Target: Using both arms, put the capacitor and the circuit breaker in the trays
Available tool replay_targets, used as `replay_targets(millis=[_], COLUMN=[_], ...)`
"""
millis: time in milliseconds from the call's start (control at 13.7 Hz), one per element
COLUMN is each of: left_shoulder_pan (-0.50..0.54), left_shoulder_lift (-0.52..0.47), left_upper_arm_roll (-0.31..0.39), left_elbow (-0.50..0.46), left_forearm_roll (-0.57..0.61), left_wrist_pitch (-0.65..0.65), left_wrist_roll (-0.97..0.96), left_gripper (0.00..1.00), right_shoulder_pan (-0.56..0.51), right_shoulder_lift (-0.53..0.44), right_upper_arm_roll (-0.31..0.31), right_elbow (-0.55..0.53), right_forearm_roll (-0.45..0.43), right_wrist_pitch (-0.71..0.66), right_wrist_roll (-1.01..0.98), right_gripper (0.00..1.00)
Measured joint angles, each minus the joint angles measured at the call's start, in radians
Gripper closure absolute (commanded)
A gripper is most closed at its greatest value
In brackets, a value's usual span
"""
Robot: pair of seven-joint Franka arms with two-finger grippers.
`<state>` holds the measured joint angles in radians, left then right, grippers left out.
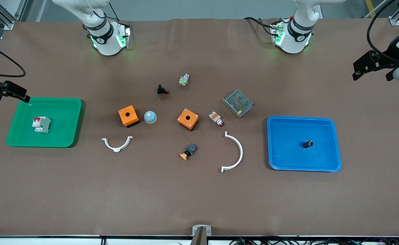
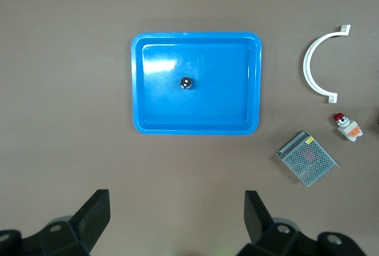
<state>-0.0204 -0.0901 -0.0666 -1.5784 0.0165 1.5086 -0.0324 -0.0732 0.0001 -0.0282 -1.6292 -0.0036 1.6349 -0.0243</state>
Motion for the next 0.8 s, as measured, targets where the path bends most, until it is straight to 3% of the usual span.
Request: replay_targets(millis=[366,805], left_shoulder_pan=[-0.001,-0.001], left_shoulder_lift=[-0.007,-0.007], left_upper_arm_roll=[0.001,0.003], left_elbow=[-0.020,-0.020], left_forearm_roll=[0.000,0.000], left_wrist_pitch=[0.000,0.001], left_wrist_roll=[0.001,0.002], left_gripper=[0.00,0.00], right_shoulder_pan=[0.009,0.010], right_shoulder_lift=[0.009,0.013], right_upper_arm_roll=[-0.003,-0.005], right_elbow=[0.103,0.115], right_forearm_roll=[0.000,0.000], right_wrist_pitch=[0.000,0.000], right_wrist_roll=[0.005,0.007], right_gripper=[0.00,0.00])
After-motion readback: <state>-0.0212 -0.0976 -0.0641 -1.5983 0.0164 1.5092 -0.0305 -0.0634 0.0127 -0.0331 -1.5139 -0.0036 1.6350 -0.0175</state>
